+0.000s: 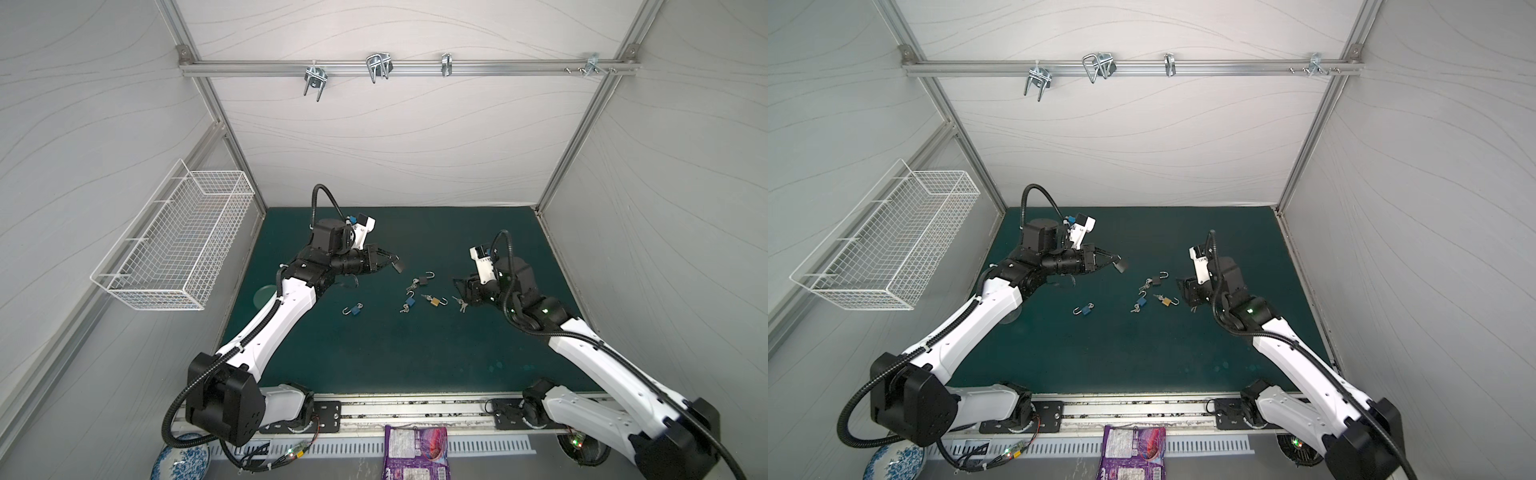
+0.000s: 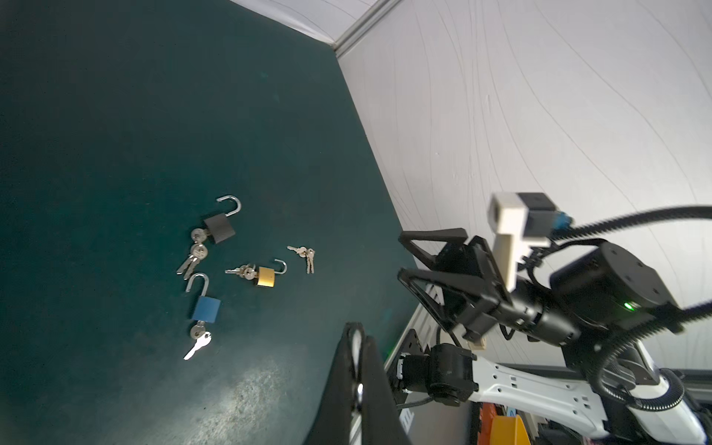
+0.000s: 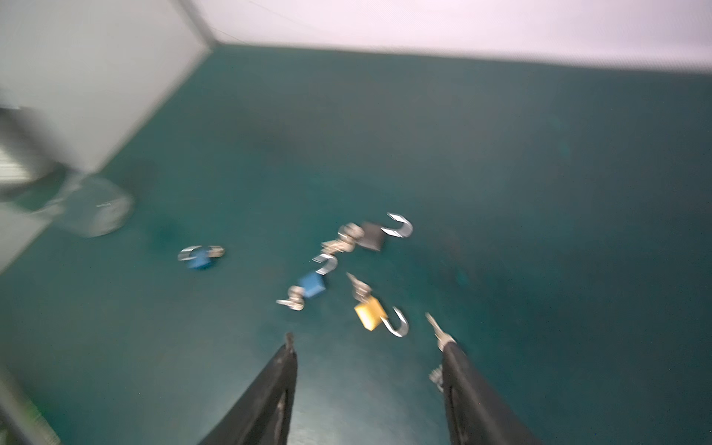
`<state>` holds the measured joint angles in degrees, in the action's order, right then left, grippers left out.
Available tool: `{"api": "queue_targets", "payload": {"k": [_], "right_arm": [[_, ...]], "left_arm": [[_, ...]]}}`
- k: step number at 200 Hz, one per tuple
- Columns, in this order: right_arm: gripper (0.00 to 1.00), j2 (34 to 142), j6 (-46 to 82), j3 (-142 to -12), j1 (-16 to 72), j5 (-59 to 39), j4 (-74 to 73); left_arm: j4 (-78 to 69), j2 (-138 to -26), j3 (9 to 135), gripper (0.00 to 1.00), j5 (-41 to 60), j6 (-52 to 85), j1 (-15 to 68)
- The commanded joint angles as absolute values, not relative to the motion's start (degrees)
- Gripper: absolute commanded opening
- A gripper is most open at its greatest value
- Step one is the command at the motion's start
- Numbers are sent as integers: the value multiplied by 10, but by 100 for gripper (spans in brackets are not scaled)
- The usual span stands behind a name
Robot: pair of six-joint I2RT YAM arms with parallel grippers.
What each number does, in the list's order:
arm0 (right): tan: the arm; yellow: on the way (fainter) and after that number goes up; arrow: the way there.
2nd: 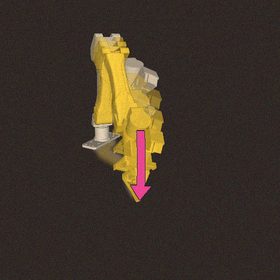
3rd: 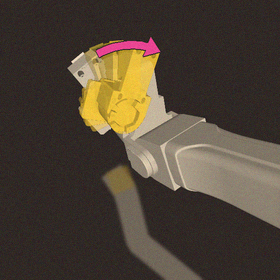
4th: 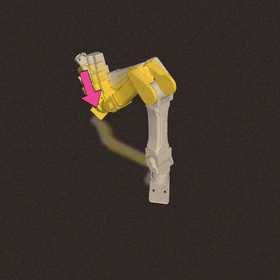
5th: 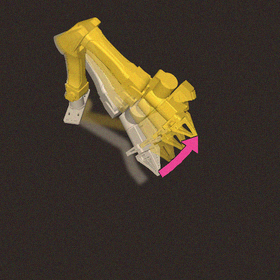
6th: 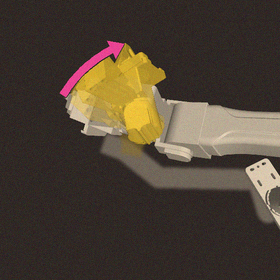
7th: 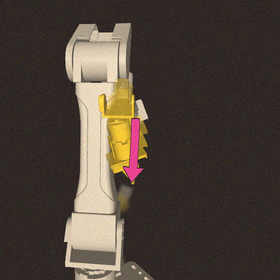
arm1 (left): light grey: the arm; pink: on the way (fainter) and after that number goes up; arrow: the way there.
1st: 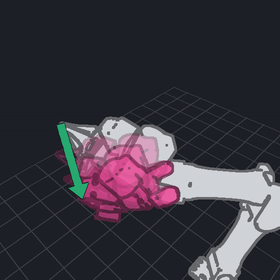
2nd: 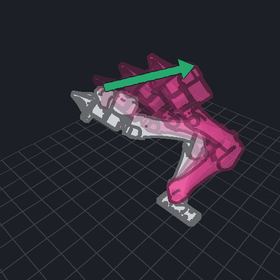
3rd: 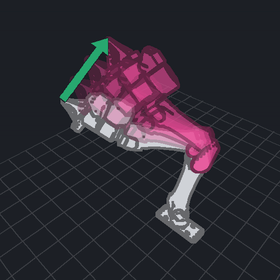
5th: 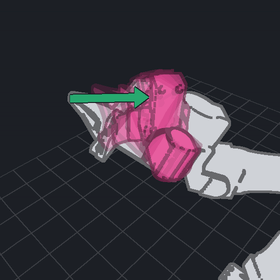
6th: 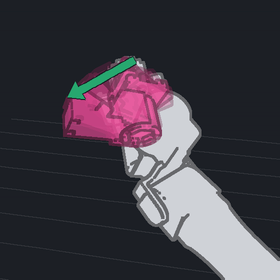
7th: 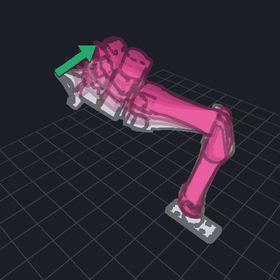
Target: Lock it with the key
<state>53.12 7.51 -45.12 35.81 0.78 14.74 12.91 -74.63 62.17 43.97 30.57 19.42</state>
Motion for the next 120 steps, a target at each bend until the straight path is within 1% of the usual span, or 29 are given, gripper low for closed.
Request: {"api": "queue_targets", "payload": {"k": [1,15,35,54,73,87,120], "right_arm": [[65,509,-43,-473,392,-45,131],[67,498,-77,-487,412,-80,130],[67,500,-113,-494,432,-88,117],[67,516,-116,-511,436,-96,116],[66,537,-105,-538,443,-111,133],[66,551,-101,-552,451,-111,142],[65,593,-104,-585,468,-70,164]], "left_arm": [[68,-754,654,0,485,316,213],[76,-756,665,0,466,316,238],[72,-762,671,0,446,329,271],[38,-761,660,0,442,353,287],[42,-759,660,0,427,349,297],[40,-759,661,0,421,351,301],[39,-761,668,0,412,355,312]]}}
